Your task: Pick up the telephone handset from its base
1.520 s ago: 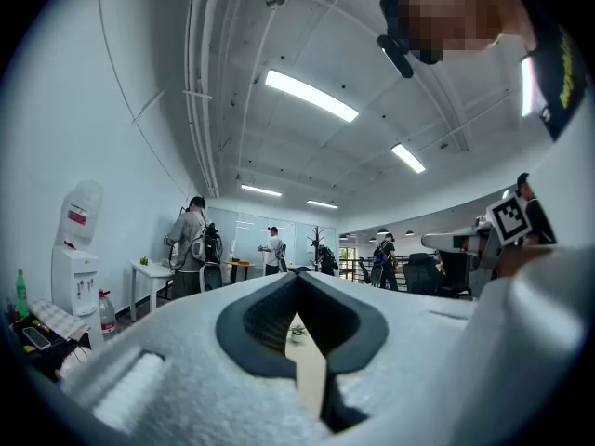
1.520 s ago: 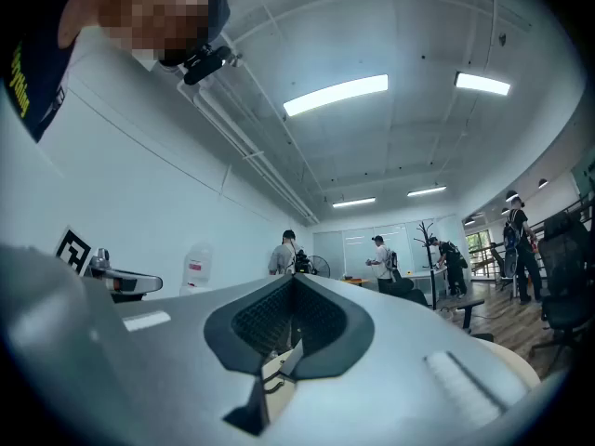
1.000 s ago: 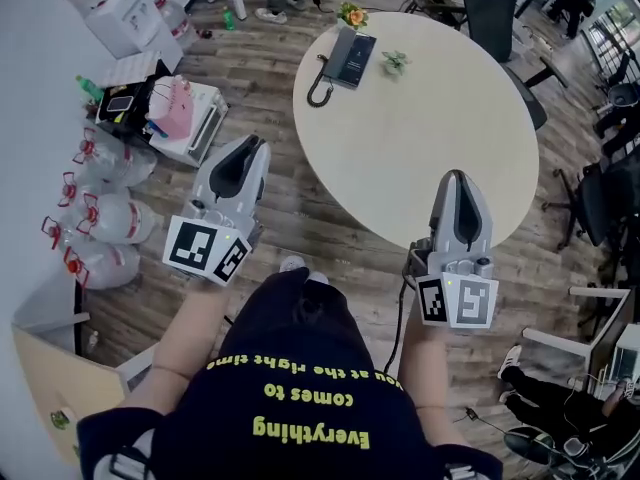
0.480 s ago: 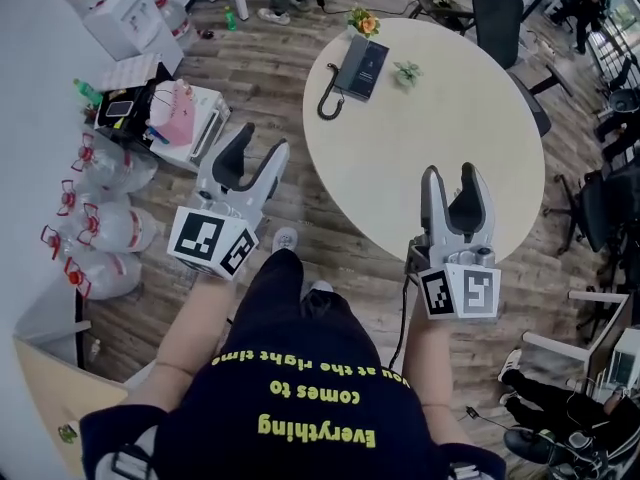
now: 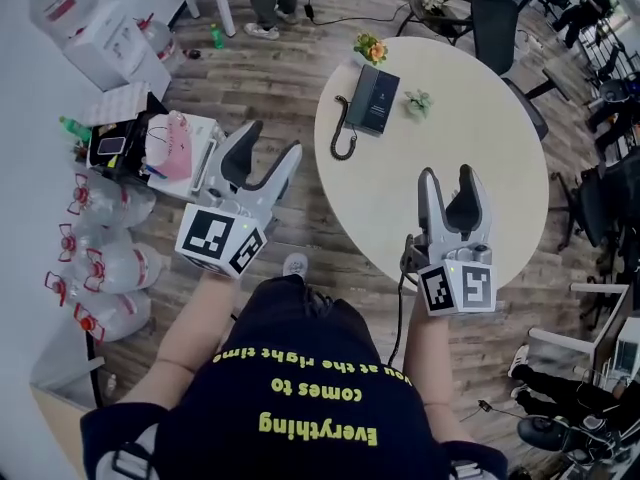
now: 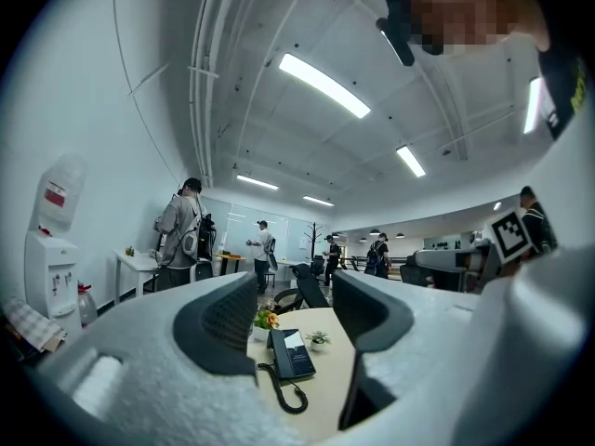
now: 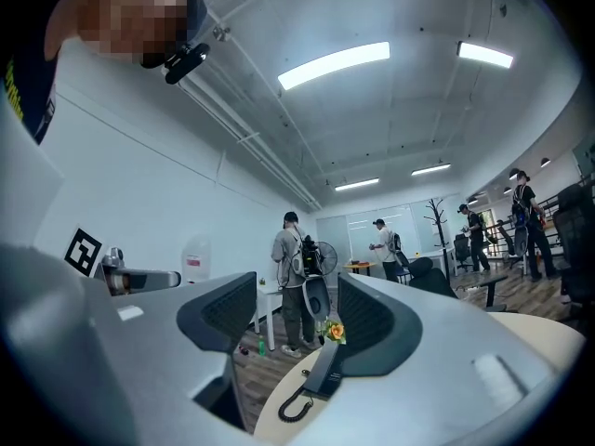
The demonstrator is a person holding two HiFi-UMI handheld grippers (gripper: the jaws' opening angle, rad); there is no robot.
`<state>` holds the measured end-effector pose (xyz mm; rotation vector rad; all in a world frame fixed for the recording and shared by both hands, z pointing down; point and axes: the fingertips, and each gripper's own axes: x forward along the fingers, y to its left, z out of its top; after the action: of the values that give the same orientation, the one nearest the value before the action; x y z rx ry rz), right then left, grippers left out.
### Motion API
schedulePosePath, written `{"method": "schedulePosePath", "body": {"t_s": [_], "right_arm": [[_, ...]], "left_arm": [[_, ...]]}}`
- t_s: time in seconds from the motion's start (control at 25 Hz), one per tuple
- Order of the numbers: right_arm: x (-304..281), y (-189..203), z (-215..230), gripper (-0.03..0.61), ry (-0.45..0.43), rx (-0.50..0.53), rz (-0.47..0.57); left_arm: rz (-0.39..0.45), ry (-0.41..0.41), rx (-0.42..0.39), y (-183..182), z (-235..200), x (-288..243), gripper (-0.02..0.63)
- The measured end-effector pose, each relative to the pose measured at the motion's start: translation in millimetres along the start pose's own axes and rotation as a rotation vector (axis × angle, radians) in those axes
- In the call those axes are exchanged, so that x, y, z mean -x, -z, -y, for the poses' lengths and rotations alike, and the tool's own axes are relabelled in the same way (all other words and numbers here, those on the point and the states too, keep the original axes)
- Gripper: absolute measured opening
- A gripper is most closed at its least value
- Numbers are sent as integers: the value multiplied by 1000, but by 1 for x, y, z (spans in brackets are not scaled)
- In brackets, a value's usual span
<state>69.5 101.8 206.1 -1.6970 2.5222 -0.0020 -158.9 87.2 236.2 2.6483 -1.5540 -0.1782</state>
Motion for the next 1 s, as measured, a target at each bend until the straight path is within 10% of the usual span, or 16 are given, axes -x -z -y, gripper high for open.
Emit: {"method": "schedulePosePath", "body": {"t_s": [1.0], "right_arm": [[-107, 32, 84, 281, -29, -8, -61]], "left_arm": [[-90, 2, 40, 48, -42, -144, 256]]}}
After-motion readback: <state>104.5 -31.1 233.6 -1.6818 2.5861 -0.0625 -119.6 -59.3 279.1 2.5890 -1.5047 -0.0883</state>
